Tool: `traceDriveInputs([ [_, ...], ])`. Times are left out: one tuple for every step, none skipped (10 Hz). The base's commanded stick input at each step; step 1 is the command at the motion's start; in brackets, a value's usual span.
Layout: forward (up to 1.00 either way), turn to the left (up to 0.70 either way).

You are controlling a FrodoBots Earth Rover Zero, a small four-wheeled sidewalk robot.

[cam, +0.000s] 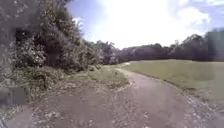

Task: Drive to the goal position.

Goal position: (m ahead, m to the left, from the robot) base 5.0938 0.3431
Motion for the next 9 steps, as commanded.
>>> traceDriveInputs([
  [0.0,-0.7],
  [0.0,-0.7],
  [0.0,-0.7],
  [0.0,-0.7],
  [0.0,-0.7],
  [0.0,-0.7],
  [0.0,-0.7],
  [0.0,-0.7],
  [0.7,0.0],
])
